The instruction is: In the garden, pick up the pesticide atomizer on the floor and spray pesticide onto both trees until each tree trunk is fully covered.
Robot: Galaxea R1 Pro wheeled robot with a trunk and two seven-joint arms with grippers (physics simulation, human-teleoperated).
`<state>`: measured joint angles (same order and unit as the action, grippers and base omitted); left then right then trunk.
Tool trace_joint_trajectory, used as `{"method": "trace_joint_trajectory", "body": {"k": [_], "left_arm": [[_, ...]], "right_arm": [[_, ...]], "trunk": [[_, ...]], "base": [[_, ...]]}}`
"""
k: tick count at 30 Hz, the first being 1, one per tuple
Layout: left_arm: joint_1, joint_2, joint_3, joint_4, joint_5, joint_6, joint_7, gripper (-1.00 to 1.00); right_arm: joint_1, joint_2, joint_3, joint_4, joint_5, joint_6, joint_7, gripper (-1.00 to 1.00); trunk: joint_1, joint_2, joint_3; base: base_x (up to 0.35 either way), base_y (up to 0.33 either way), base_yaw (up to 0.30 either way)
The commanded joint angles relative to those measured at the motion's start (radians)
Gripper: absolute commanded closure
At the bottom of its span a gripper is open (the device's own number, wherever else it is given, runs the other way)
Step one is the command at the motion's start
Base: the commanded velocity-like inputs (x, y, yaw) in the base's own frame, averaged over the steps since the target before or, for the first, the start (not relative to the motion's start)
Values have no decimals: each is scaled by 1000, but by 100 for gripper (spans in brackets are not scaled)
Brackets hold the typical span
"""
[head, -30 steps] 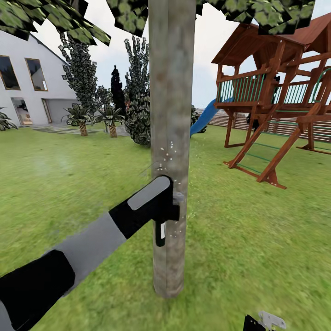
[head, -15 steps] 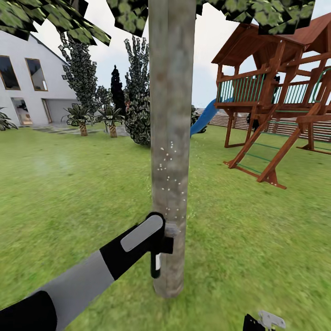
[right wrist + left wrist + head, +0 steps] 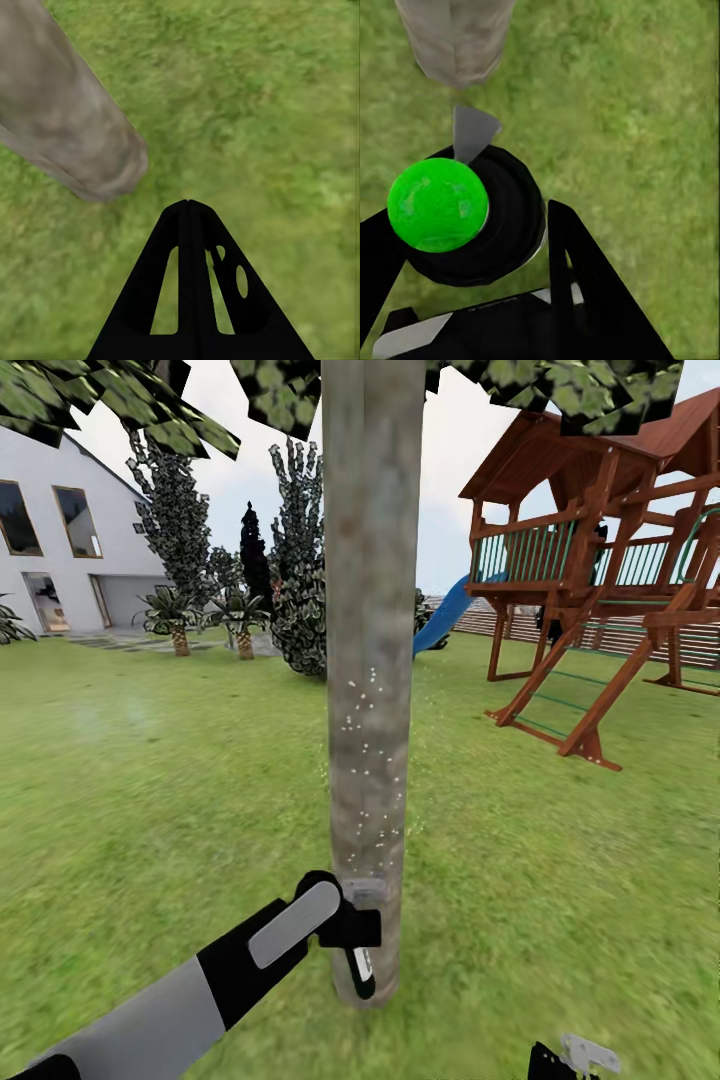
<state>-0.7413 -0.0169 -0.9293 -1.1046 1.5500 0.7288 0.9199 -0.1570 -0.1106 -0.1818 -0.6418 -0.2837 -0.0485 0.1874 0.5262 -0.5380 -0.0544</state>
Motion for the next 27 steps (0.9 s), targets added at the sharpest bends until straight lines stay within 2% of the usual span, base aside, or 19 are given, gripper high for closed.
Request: {"method": "trace_joint_trajectory", "body": {"k": [1, 3, 6, 8, 14, 23, 27], "left_arm": [[5, 8, -1, 0, 6, -2, -13, 100], [11, 16, -1, 7, -13, -28, -37, 100], [15, 19, -2, 23, -109, -70, -52, 100], [15, 20, -2, 34, -142, -79, -59, 100], [16, 18, -2, 93, -166, -78, -160, 100], [16, 15, -2, 108, -169, -80, -170, 100], [16, 14, -2, 148, -171, -82, -171, 100]], "right_arm": [[-1, 0, -2, 1, -9, -2, 8, 100], [-1, 0, -2, 1, -8, -2, 7, 100], [-1, 0, -3, 1, -7, -2, 7, 100], [-1, 0, -4, 1, -8, -2, 7, 100], [-1, 0, -4, 1, -11, -2, 6, 100], [-1, 0, -5, 1, -17, -2, 6, 100], [-1, 0, -5, 1, -17, -1, 6, 100]], "trunk": [[0, -2, -2], [0, -2, -2], [0, -2, -2], [0, -2, -2], [0, -2, -2], [0, -2, -2], [0, -2, -2]], "base": [[0, 7, -152], [0, 112, -197], [0, 256, -230], [0, 311, -242], [10, 330, -246], [100, 334, -247], [153, 334, -247]]}}
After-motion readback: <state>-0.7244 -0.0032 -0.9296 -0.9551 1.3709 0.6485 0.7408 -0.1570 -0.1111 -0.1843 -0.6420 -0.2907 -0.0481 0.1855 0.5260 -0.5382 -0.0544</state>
